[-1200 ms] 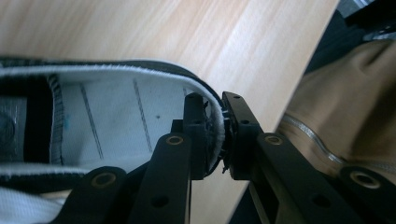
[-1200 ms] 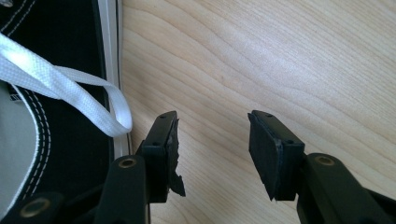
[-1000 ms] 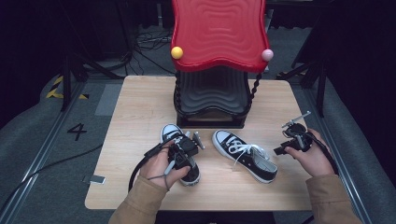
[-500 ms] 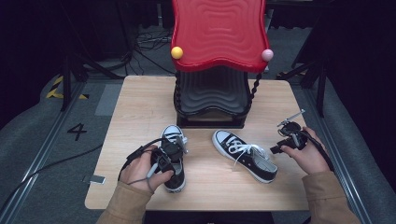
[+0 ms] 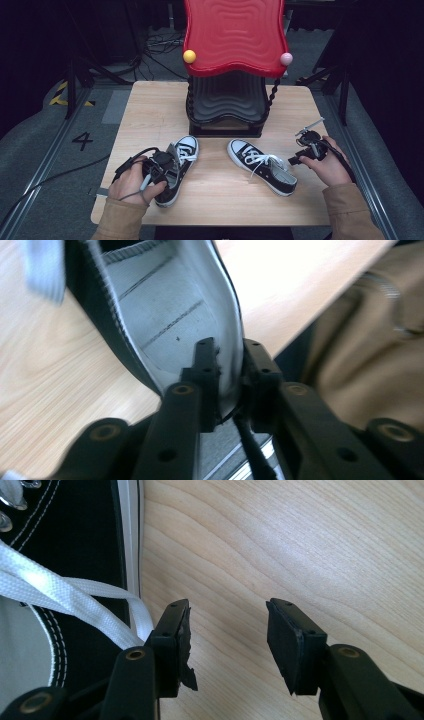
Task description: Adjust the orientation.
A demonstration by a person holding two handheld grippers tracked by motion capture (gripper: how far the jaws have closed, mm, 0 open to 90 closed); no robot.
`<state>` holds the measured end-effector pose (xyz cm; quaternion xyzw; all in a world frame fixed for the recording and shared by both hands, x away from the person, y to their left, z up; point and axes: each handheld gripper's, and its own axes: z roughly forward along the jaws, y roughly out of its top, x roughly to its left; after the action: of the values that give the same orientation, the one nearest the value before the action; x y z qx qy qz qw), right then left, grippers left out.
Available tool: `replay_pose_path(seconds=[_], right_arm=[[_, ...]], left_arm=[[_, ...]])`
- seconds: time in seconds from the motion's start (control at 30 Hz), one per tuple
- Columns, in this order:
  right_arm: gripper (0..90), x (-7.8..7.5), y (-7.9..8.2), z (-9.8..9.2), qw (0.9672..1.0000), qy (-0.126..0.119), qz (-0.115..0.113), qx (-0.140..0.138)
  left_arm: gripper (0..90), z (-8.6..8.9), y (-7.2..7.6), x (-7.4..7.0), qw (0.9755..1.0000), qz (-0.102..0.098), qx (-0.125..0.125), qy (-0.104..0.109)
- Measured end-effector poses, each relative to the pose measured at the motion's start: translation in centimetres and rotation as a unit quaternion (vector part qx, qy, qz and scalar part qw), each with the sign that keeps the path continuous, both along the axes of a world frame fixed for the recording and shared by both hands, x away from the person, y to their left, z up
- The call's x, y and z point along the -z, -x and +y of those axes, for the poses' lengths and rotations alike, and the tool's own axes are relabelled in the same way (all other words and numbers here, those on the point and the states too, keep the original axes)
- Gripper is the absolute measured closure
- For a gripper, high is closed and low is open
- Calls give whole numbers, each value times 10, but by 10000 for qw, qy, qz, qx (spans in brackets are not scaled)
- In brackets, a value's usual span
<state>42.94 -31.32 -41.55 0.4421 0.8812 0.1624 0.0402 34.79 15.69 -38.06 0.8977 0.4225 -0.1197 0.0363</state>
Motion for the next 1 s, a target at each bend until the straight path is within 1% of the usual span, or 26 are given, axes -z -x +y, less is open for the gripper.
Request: replay_pose_path(seconds=[0.03,0.07,0.1,0.13,0.17,0.23,0.3,0.33,0.43,0.5,0.53,0.57,0.6,0.63,0.67,0.7,0.8,0.83,0.87,0.9,1.0], right_arm=[[524,1,0,1,10000,9,12,-16],[524,2,0,2,10000,21,23,-20],[524,2,0,2,10000,21,32,-32],[523,3,0,3,10000,32,39,-38],[523,3,0,3,10000,38,50,-42],[522,3,0,3,10000,37,52,-41],[522,3,0,2,10000,16,43,-21],[522,3,0,1,10000,13,43,-26],[521,3,1,0,10000,5,42,-3],[522,3,1,0,10000,11,42,-8],[527,3,1,0,10000,2,60,-18],[527,4,1,0,10000,3,76,-33],[529,4,1,0,10000,8,77,-42],[532,4,1,0,10000,4,86,-38],[533,4,1,0,10000,9,88,-46],[533,4,1,0,10000,2,87,-48],[531,5,1,0,10000,2,89,-39],[530,5,1,0,9999,7,93,-42],[530,5,1,0,9999,7,93,-42],[530,5,0,0,9999,17,101,-40],[529,7,0,1,9999,22,132,-66]], left_arm=[[838,4,-1,1,9998,-107,-85,-135],[843,6,-2,2,9996,-131,-144,-204],[841,7,-3,4,9993,-111,-221,-294],[833,9,-5,8,9990,-74,-287,-323],[829,10,-6,9,9994,-67,-257,-227],[829,9,-7,11,9997,-28,-216,-134],[812,9,-8,10,9997,-74,-216,-87],[797,8,-8,10,9997,-92,-217,-59],[727,8,-10,7,9994,-194,-204,192],[690,8,-10,7,9993,-229,-208,204],[678,7,-12,8,9987,-280,-188,387],[678,7,-14,9,9982,-283,-129,518],[678,7,-14,10,9976,-308,-132,608],[678,7,-14,10,9976,-308,-132,608],[678,8,-16,11,9967,-416,-159,683],[678,8,-16,12,9963,-474,-170,703],[675,5,-18,17,9951,-563,-145,796],[674,4,-18,20,9945,-626,-154,824],[676,4,-18,20,9945,-626,-154,824],[676,2,-19,22,9935,-753,-215,822],[700,-1,-20,26,9928,-903,-258,737]])
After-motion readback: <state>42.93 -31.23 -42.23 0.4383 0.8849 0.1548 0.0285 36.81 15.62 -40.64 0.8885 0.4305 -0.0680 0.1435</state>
